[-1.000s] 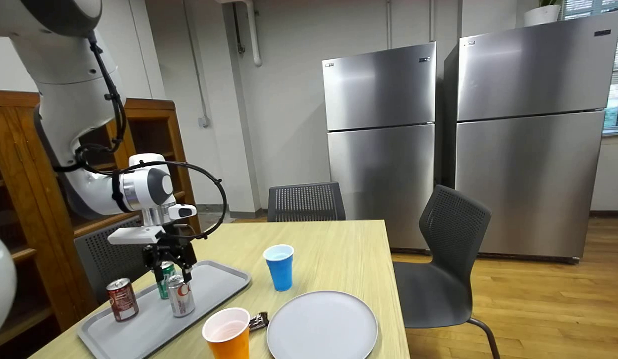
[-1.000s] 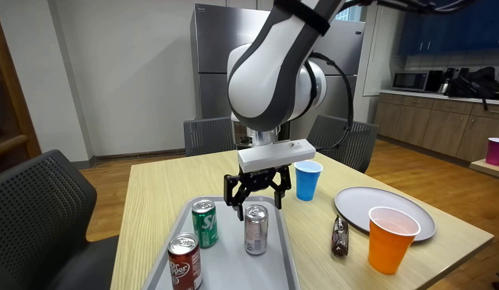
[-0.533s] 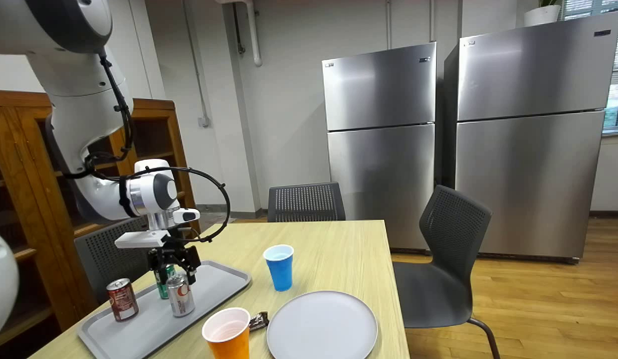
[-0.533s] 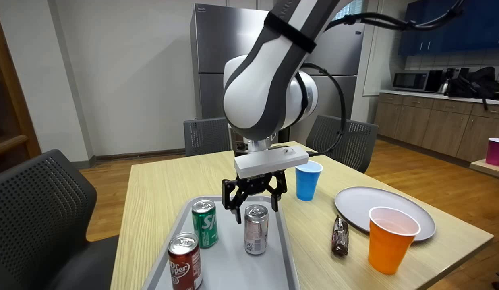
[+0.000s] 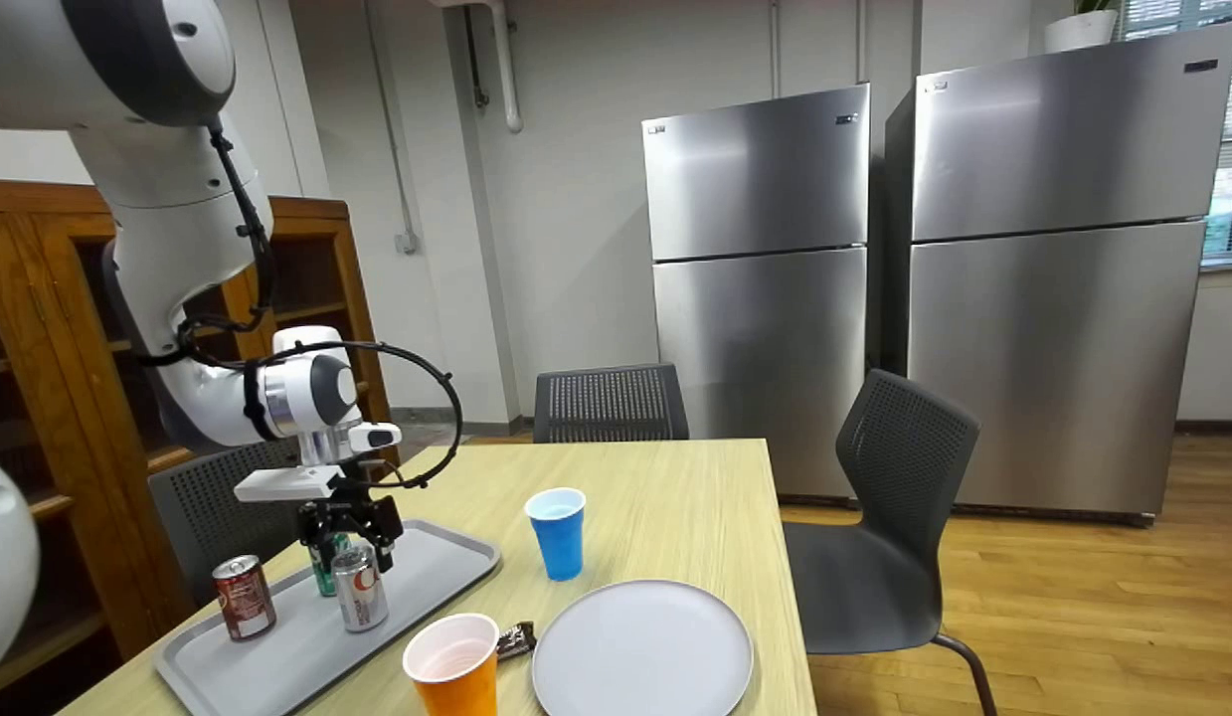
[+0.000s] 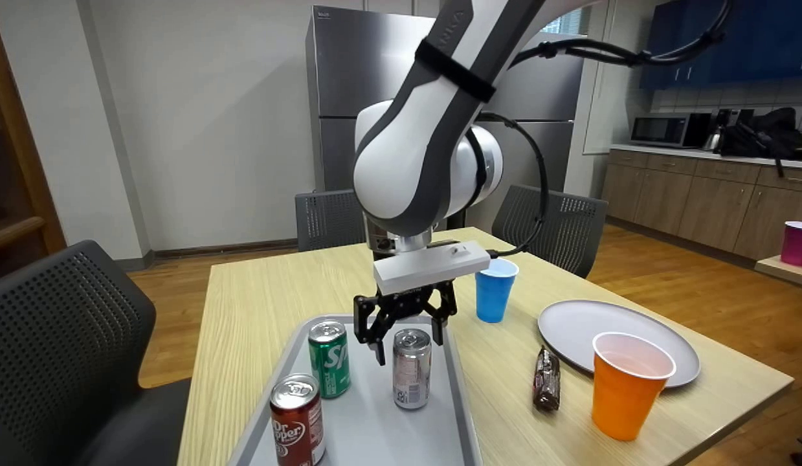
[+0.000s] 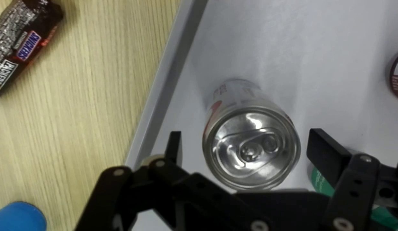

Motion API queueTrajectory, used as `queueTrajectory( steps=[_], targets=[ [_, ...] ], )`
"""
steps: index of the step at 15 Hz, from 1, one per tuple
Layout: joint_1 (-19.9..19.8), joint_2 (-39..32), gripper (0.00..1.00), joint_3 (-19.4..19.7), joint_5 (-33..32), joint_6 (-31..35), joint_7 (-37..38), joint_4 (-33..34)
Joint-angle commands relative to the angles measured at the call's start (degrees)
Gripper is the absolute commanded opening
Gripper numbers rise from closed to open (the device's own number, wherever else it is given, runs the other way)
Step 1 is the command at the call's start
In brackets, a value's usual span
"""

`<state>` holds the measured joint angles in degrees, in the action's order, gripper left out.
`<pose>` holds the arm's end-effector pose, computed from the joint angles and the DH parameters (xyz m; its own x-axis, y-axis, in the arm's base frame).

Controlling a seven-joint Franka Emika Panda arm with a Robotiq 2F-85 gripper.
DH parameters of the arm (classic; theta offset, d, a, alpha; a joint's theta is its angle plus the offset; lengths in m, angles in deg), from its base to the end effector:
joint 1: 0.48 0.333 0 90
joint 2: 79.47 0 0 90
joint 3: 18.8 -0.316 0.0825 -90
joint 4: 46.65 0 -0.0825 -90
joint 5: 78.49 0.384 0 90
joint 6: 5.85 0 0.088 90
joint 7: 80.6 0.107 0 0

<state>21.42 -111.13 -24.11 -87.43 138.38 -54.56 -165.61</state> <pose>0.5078 0.2638 0.1497 0.9870 0.1369 -0.0845 0.1431 -0.9870 0.0729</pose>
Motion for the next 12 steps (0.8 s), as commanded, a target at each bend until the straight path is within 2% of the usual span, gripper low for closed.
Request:
queueTrajectory(
  steps=[1,12],
  targets=[
    [0.83,-0.04,1.00,0.44,0.11,-1.55,-1.50,0.99],
    [1.20,0.52,1.00,0.29,0.31,-1.36,-1.40,0.10]
  ],
)
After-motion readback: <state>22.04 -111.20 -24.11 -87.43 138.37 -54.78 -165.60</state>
